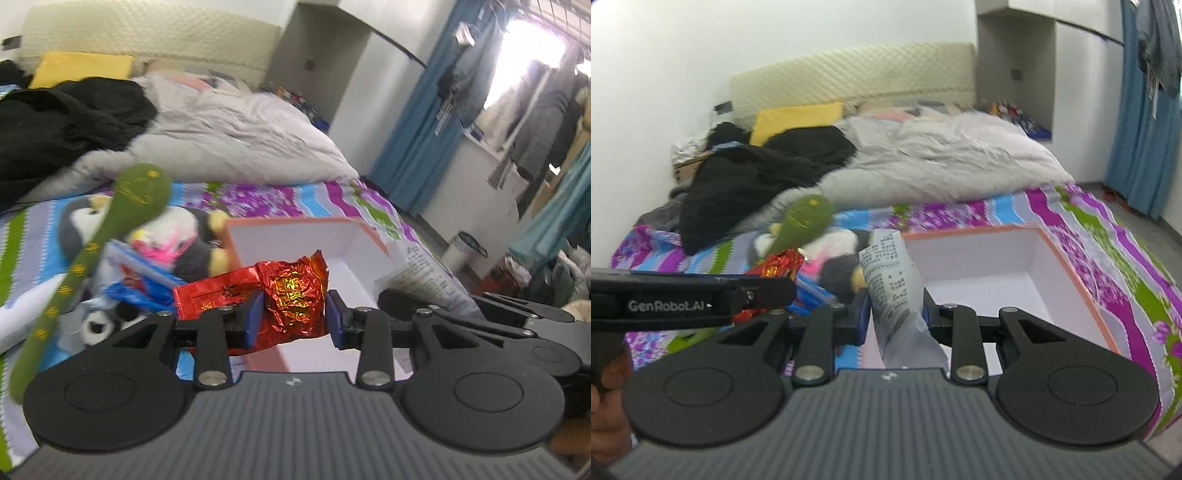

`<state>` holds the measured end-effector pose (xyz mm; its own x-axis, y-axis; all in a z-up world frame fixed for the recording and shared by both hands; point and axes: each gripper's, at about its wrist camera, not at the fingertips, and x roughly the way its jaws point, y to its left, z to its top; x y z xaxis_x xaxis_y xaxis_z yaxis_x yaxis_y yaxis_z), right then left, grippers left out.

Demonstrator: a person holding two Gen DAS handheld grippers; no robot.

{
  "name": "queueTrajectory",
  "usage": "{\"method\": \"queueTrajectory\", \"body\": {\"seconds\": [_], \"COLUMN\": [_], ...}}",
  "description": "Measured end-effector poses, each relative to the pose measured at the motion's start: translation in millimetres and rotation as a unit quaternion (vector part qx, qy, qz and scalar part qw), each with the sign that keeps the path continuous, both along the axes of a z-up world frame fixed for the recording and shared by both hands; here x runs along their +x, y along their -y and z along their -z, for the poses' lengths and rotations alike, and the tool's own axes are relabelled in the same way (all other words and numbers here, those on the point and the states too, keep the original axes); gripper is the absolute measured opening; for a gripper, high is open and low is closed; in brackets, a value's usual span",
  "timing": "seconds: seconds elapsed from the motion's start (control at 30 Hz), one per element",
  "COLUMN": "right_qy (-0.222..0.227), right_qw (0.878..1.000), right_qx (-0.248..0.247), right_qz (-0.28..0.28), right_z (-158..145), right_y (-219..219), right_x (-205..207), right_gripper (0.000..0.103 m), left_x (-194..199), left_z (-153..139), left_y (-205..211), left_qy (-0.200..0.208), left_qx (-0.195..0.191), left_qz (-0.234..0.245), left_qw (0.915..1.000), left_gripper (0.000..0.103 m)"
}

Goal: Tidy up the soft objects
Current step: 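Carry the bag and wrapper over the pink box and open both tools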

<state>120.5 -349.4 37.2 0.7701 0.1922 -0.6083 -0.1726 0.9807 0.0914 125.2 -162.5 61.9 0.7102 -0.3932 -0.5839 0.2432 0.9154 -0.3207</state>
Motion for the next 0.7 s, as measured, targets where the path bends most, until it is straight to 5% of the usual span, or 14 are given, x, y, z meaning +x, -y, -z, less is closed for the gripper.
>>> {"method": "queueTrajectory", "body": {"seconds": [0.7], "right_qy": [-0.169], "right_qw": [0.984], "right_qx": [0.007], "right_qz": [0.055], "right_z": [134], "right_y": [83], "right_x": [86], "right_gripper": [0.032], "left_x": [135], "left_z": [137], "left_y": [109], "left_qy": [-0.152], "left_qx": [0.026], "left_qz": [0.079], "left_qw": [0.985], "left_gripper": [0.044]}}
